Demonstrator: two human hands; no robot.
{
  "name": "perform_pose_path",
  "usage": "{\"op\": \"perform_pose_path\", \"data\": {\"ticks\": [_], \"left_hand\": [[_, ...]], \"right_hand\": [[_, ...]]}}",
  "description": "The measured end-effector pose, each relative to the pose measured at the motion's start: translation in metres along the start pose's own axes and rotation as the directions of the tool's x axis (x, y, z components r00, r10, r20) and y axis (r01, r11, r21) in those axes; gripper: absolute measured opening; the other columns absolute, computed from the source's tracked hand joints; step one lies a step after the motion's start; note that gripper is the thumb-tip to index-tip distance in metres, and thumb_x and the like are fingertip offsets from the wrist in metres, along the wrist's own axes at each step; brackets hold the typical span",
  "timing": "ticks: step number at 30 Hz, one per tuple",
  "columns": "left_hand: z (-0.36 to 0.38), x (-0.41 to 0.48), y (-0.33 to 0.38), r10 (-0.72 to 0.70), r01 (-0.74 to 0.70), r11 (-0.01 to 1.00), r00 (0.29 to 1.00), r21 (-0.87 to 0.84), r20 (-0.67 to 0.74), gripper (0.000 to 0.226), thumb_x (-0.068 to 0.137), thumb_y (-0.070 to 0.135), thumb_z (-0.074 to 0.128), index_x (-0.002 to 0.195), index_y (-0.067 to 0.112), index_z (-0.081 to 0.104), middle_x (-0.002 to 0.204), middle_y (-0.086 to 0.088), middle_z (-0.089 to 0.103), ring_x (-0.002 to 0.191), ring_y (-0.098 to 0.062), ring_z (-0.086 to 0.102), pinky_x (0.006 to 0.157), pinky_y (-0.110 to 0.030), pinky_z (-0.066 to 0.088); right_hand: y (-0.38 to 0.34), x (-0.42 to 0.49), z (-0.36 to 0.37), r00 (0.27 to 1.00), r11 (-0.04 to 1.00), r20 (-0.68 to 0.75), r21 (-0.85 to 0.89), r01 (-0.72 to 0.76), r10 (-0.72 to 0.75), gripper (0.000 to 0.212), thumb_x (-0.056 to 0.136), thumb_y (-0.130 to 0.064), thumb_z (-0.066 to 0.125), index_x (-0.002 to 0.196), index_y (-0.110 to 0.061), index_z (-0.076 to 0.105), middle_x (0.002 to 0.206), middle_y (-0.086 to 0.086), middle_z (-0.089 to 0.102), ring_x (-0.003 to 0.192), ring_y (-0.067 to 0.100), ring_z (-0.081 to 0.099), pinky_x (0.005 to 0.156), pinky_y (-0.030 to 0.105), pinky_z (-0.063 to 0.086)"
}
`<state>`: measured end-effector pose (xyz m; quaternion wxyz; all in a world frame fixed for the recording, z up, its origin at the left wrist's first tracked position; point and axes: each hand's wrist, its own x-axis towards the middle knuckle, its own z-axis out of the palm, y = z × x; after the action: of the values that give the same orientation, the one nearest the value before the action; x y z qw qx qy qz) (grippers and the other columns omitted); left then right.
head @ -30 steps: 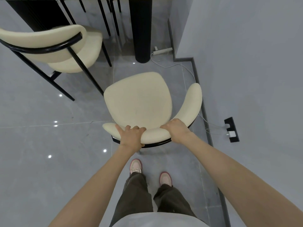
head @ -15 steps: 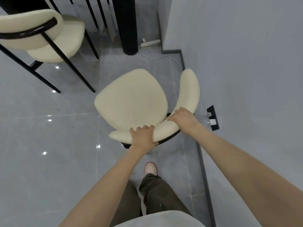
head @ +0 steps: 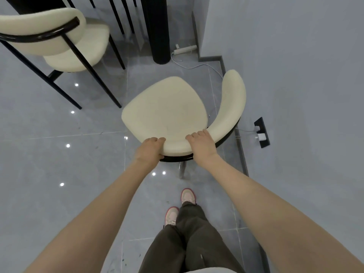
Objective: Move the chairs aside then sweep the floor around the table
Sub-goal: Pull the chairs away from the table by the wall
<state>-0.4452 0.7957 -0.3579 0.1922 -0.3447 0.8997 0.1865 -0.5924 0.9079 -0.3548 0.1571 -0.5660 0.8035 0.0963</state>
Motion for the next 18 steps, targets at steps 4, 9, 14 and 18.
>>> {"op": "perform_pose_path", "data": {"ticks": [4,9,14,18], "left_hand": [[0.01,-0.009,0.001,0.032,-0.025,0.995,0.997,0.096,-0.066,0.043,0.088,0.024,0.061,0.127,0.014,0.046,0.113,-0.007,0.059,0.103,-0.028,0.056,0.077,-0.036,0.047],[0.006,-0.01,0.005,0.07,-0.06,0.974,0.997,0.217,-0.04,0.045,0.083,0.039,0.065,0.124,0.025,0.052,0.105,-0.002,0.067,0.096,-0.025,0.062,0.075,-0.032,0.046],[0.006,-0.013,0.034,0.056,-0.075,0.967,0.995,0.244,0.086,0.049,0.064,0.047,0.076,0.111,0.038,0.063,0.094,0.005,0.07,0.085,-0.02,0.06,0.067,-0.026,0.04],[0.012,-0.015,0.066,0.062,-0.089,0.972,0.99,0.218,0.127,0.051,0.06,0.051,0.076,0.108,0.041,0.064,0.09,0.008,0.069,0.082,-0.017,0.059,0.066,-0.024,0.039]], "right_hand": [[-0.001,-0.006,0.004,1.0,1.0,0.023,-0.02,-0.018,0.018,0.051,0.077,-0.001,0.058,0.126,-0.013,0.05,0.119,0.005,0.058,0.115,0.026,0.05,0.11,0.032,0.024],[0.002,-0.014,0.004,0.999,0.999,0.018,-0.028,-0.027,0.028,0.049,0.075,-0.002,0.06,0.122,-0.016,0.055,0.115,0.002,0.063,0.112,0.025,0.054,0.105,0.03,0.029],[0.017,-0.032,0.008,0.998,0.997,0.053,-0.069,-0.025,0.029,0.037,0.075,-0.005,0.062,0.109,-0.019,0.063,0.105,0.001,0.067,0.104,0.022,0.059,0.098,0.028,0.032],[0.047,-0.048,0.012,0.999,0.997,0.047,-0.071,0.015,-0.012,0.039,0.074,-0.002,0.061,0.108,-0.02,0.065,0.103,0.001,0.066,0.105,0.022,0.058,0.1,0.028,0.031]]}}
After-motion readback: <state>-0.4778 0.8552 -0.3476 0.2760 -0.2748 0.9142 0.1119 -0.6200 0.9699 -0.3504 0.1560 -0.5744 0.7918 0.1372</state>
